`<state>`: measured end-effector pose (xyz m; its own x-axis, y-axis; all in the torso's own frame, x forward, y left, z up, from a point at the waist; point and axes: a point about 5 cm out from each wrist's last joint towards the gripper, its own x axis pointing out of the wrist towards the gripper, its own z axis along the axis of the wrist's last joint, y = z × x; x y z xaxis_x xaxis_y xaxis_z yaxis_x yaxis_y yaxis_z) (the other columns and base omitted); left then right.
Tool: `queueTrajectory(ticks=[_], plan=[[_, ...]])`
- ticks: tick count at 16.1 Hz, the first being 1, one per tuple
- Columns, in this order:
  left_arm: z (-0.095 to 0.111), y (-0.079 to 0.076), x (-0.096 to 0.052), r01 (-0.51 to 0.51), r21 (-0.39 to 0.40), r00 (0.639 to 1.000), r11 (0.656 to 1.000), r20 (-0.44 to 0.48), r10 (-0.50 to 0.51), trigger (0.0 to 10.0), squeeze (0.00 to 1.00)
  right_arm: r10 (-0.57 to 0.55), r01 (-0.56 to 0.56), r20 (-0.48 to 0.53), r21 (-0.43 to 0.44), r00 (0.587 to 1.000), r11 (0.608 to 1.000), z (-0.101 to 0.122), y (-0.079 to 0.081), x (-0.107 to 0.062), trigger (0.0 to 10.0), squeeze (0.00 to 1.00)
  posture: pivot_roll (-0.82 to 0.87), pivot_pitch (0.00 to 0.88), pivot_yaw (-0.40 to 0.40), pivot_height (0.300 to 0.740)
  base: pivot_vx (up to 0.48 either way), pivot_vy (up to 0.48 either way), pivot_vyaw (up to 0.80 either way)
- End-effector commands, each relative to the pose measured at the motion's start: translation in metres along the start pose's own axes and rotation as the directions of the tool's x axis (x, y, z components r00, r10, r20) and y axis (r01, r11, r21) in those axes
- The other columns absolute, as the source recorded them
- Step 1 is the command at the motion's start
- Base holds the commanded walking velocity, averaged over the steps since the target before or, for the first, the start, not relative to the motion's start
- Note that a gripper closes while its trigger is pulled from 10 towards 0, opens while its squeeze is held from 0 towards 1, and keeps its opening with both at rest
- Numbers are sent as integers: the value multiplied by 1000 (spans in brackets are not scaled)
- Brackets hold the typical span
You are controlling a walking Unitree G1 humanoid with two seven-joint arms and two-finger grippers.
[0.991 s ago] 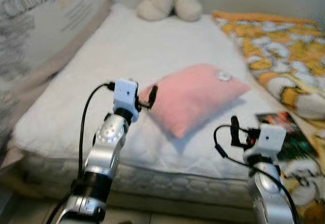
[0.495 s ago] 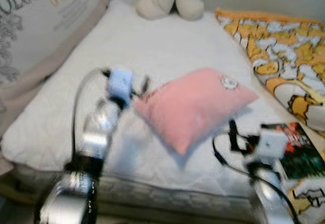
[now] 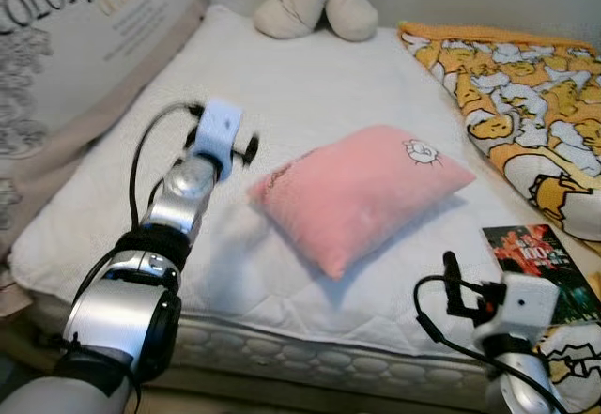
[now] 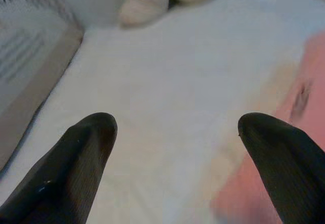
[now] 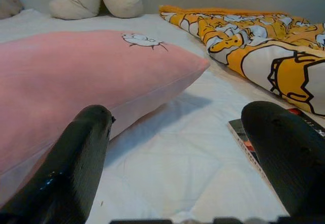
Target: Clean up the room
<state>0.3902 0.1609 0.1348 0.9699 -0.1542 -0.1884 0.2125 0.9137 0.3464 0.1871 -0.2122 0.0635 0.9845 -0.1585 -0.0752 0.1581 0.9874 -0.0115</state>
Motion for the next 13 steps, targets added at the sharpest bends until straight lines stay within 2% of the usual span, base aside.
queueTrajectory(ticks=[1, 4, 6, 7, 9, 10, 13], plan=[[-2, -4, 1, 13, 49, 1000, 999, -15, -12, 10000, 0, -8, 8, 11, -4, 1000, 1000, 4, -4, -1, 10000, 169, -96, 0, -8, 740, 0, 0, 0], [-20, -20, -3, 61, 88, 996, 994, -64, -56, 10000, 0, -19, 19, 12, 1, 1000, 1000, 6, -3, -2, 10000, 165, -113, 0, 9, 740, 0, 0, 0], [-25, -39, -4, 133, 51, 989, 990, -67, -129, 10000, 0, -22, 21, 13, 10, 1000, 1000, 7, 0, -1, 10000, 169, -120, 0, 18, 740, 0, 0, 0], [-27, -43, -4, 145, 44, 988, 988, -69, -141, 10000, 0, -21, 21, 12, 11, 1000, 1000, 7, 1, -1, 10000, 165, -120, 0, 20, 740, 0, 0, 0], [-38, -63, -9, 210, 50, 973, 976, -112, -203, 10000, 0, -20, 20, 6, 16, 1000, 1000, 5, 4, -1, 10000, 165, -124, 0, 29, 740, 0, 0, 0], [-41, -66, -10, 213, 28, 970, 977, -124, -208, 10000, 0, -21, 21, 6, 17, 1000, 1000, 5, 4, -2, 10000, 165, -124, 0, 29, 740, 0, 0, 0], [-51, -96, -17, 297, 22, 946, 955, -146, -291, 10000, 0, -18, 18, 6, 19, 1000, 1000, 6, 4, -1, 10000, 165, -126, 0, 24, 740, 0, 0, 0]])
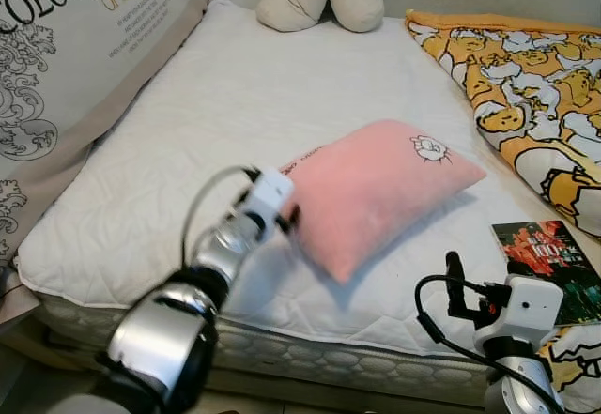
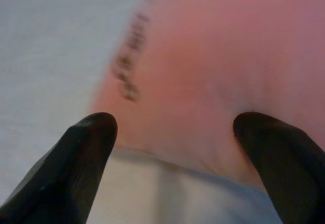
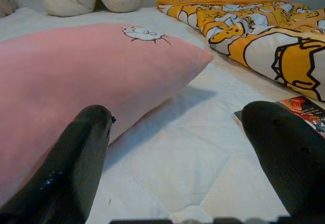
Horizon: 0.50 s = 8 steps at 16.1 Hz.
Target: Clean up the room
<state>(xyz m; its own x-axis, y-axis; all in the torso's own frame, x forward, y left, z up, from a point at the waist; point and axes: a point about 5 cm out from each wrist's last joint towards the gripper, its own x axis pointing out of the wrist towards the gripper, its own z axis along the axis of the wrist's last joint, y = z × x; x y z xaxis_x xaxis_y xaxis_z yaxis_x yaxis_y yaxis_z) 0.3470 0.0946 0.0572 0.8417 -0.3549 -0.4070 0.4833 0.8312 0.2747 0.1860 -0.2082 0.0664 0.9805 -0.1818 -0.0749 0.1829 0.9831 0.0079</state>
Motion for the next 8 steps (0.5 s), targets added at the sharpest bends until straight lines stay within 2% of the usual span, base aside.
queueTrajectory(ticks=[1, 2, 6, 8], plan=[[-1, -5, 0, 37, 4, 999, 999, -5, -37, 10000, 0, 6, -6, 5, -3, 1000, 1000, 3, 0, 1, 10000, 165, -125, 0, 23, 740, 0, 0, 0], [-3, -16, 0, 96, -10, 995, 995, 1, -96, 10000, 0, 6, -6, 2, -6, 1000, 1000, 3, -1, 1, 10000, 165, -122, 0, 20, 740, 0, 0, 0], [-1, -44, 0, 256, -52, 966, 965, 46, -254, 10000, 0, 14, -14, -6, -13, 1000, 1000, 2, -2, 2, 10000, 165, -113, 0, 16, 740, 0, 0, 0], [3, -55, 0, 327, -153, 944, 933, 91, -316, 10000, 0, 17, -17, -12, -15, 1000, 1000, 0, -2, 2, 10000, 165, -111, 0, 16, 740, 0, 0, 0]])
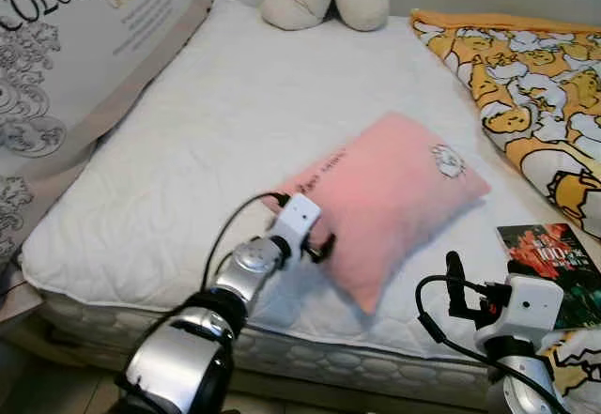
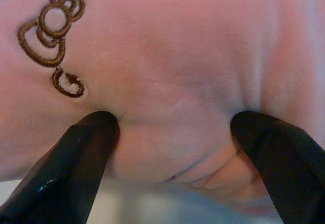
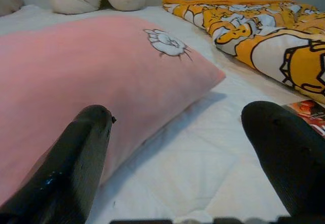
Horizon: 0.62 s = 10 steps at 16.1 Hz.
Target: Clean up the room
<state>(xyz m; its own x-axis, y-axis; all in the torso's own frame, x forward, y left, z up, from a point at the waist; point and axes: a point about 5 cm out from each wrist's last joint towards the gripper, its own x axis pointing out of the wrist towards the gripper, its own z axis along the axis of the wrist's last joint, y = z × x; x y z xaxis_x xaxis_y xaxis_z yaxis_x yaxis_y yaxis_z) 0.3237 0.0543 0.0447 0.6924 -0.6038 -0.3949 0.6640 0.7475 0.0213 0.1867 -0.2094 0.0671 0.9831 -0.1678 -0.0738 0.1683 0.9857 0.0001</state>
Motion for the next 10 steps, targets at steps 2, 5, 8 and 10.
queueTrajectory(ticks=[2, 5, 8, 10], plan=[[9, -15, 6, 99, -178, 994, 979, 52, -91, 10000, 0, 5, -5, -19, -7, 1000, 1000, -2, -2, 1, 10000, 165, -108, 0, 16, 740, 0, 0, 0], [34, -28, 8, 197, -403, 978, 894, 146, -150, 10000, 0, 8, -8, -24, -8, 1000, 1000, -3, -2, 1, 10000, 161, -100, 0, 12, 740, 0, 0, 0], [69, -35, 5, 269, -576, 960, 772, 223, -168, 10000, 0, 29, -29, -33, -11, 999, 1000, -4, 0, 4, 10000, 165, -88, 0, 5, 740, 0, 0, 0], [76, -35, 0, 276, -617, 959, 737, 226, -169, 10000, 0, 31, -31, -34, -12, 999, 999, -4, -1, 5, 10000, 161, -86, 0, 2, 740, 0, 0, 0]])
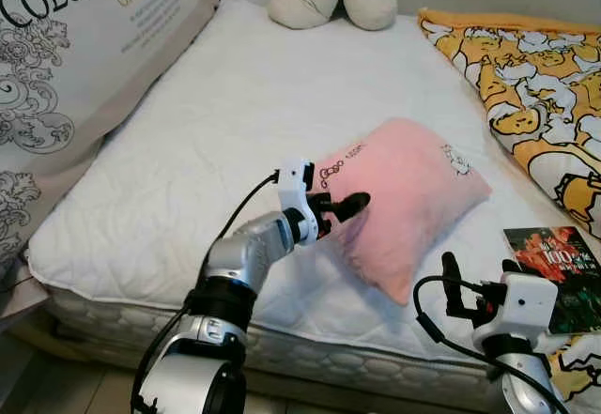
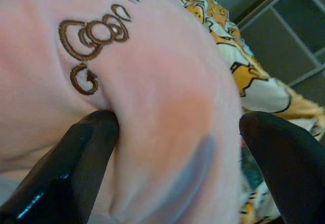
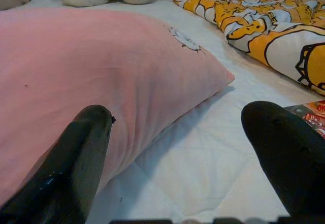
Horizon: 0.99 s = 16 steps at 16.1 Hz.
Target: Clean up the room
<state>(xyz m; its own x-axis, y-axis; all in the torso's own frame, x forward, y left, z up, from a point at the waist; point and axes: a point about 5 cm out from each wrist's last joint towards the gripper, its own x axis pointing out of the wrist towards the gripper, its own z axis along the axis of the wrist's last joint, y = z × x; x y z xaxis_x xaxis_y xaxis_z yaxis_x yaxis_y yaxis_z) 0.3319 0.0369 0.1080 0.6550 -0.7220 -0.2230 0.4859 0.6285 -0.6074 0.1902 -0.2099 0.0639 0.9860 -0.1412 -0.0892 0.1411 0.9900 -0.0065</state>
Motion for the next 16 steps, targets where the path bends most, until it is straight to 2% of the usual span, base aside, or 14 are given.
queueTrajectory(ticks=[1, 2, 4, 6, 7, 8, 9, 10, 11, 12, 13, 15, 16], plan=[[-4, -28, 11, 75, -112, 997, 991, 6, -75, 10000, 0, 6, -6, -20, -5, 1000, 1000, -2, -1, 2, 10000, 161, -85, 0, 1, 740, 0, 0, 0], [0, -30, 6, 59, -147, 998, 987, -7, -60, 10000, 0, 9, -9, -21, -8, 1000, 1000, -2, -1, 2, 10000, 161, -85, 0, 1, 740, 0, 0, 0], [0, -26, 0, 20, -141, 999, 990, -24, -23, 10000, 0, 14, -14, -25, -8, 1000, 1000, -4, 0, 2, 10000, 165, -83, 0, 1, 740, 0, 0, 0], [-4, -15, -8, -40, 66, 999, 997, -35, 42, 10000, 0, 23, -24, -30, -10, 999, 1000, -5, 2, 2, 10000, 165, -84, 0, 1, 740, 0, 0, 0], [-6, -8, -13, -68, 246, 996, 967, -34, 79, 10000, 0, 26, -27, -30, -12, 999, 1000, -5, 2, 3, 10000, 161, -85, 0, 1, 740, 0, 0, 0], [-4, -3, -18, -99, 401, 994, 911, -9, 112, 10000, 0, 28, -28, -31, -13, 999, 1000, -5, 2, 3, 10000, 161, -84, 0, 1, 740, 0, 0, 0], [2, 3, -22, -133, 522, 990, 843, 28, 139, 10000, 0, 29, -30, -31, -14, 999, 999, -5, 2, 4, 10000, 165, -81, 0, -1, 740, 0, 0, 0], [12, 14, -24, -198, 646, 978, 737, 86, 188, 10000, 0, 31, -31, -31, -16, 999, 999, -5, 2, 6, 10000, 161, -79, 0, -4, 740, 0, 0, 0], [23, 27, -26, -267, 680, 962, 683, 143, 234, 10000, 0, 35, -35, -28, -15, 999, 999, -5, 3, 7, 10000, 161, -79, 0, -6, 740, 0, 0, 0], [23, 27, -26, -267, 680, 962, 683, 143, 234, 10000, 0, 35, -35, -28, -15, 999, 999, -5, 3, 7, 10000, 161, -79, 0, -6, 740, 0, 0, 0], [28, 35, -27, -300, 698, 952, 650, 171, 255, 10000, 0, 39, -39, -26, -16, 999, 999, -4, 4, 7, 10000, 165, -80, 0, -7, 740, 0, 0, 0], [44, 57, -32, -397, 740, 910, 544, 242, 336, 10000, 0, 49, -50, -20, -15, 999, 999, -4, 7, 10, 10000, 161, -83, 0, -8, 740, 0, 0, 0], [53, 74, -39, -452, 778, 868, 437, 270, 416, 10000, 0, 55, -55, -15, -14, 998, 998, -3, 9, 11, 10000, 165, -87, 0, -7, 740, 0, 0, 0]])
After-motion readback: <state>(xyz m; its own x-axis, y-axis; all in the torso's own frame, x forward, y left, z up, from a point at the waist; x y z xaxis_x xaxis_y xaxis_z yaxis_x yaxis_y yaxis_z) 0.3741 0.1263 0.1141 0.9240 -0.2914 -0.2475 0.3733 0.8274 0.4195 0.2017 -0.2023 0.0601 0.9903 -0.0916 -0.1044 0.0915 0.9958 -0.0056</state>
